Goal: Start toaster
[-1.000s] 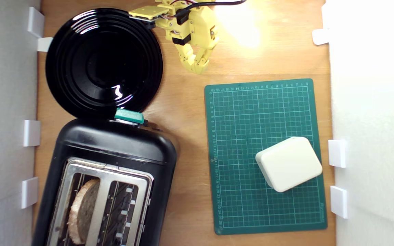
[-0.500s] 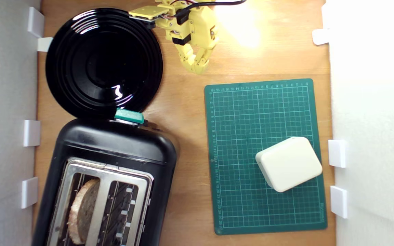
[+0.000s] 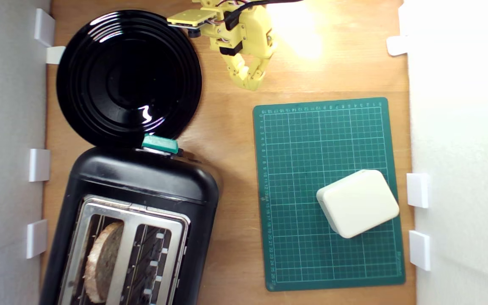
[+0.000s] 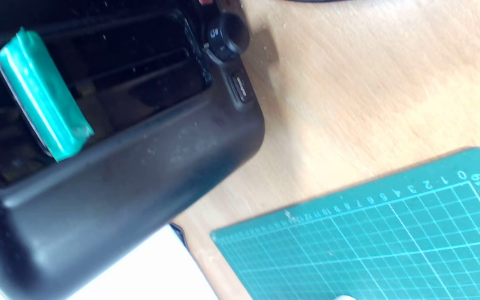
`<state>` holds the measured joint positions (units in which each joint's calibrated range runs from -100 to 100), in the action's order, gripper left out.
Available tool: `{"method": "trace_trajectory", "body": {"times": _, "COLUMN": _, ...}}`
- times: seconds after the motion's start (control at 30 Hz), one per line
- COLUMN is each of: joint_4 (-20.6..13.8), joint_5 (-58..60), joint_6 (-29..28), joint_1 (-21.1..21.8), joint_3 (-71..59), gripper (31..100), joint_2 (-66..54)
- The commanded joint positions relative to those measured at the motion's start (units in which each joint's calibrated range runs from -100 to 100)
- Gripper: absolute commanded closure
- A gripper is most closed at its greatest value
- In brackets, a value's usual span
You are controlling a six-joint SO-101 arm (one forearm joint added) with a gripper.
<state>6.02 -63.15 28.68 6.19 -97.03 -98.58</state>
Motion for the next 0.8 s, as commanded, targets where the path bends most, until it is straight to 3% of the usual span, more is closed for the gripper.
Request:
{"method": "trace_trajectory", "body": {"times": 0.0, "joint_4": -2.6, "joint_5": -0.9, "joint_6": 0.2, "joint_1": -2.6, "joint_3": -0.8, "gripper": 98.8, "joint_2": -0.2}}
{"method": "trace_trajectory", "body": {"times": 0.1, "joint_4": -4.6, "joint_5": -0.8, "joint_6": 1.6, "joint_1": -3.5, "joint_3": 1.1, "gripper": 98.9, "joint_2": 0.6}}
{"method": "trace_trajectory", "body": {"times": 0.33, "joint_4": -3.5, "joint_5": -1.0, "joint_6": 8.5, "joint_1": -7.9, "joint_3": 14.2, "gripper": 98.9, "joint_2": 12.8}}
{"method": "trace_trajectory", "body": {"times": 0.5, "joint_4": -4.9, "joint_5": -1.0, "joint_6": 10.9, "joint_1": -11.4, "joint_3": 26.8, "gripper": 98.9, "joint_2": 22.7}}
{"method": "trace_trajectory", "body": {"times": 0.53, "joint_4": -6.1, "joint_5": -1.0, "joint_6": 10.9, "joint_1": -11.8, "joint_3": 29.4, "gripper": 98.9, "joint_2": 24.3}}
{"method": "trace_trajectory", "body": {"times": 0.57, "joint_4": -9.8, "joint_5": -1.0, "joint_6": 10.6, "joint_1": -11.5, "joint_3": 34.0, "gripper": 98.9, "joint_2": 26.6}}
{"method": "trace_trajectory", "body": {"times": 0.77, "joint_4": -14.2, "joint_5": -0.8, "joint_6": 10.8, "joint_1": -12.1, "joint_3": 47.4, "gripper": 98.9, "joint_2": 29.9}}
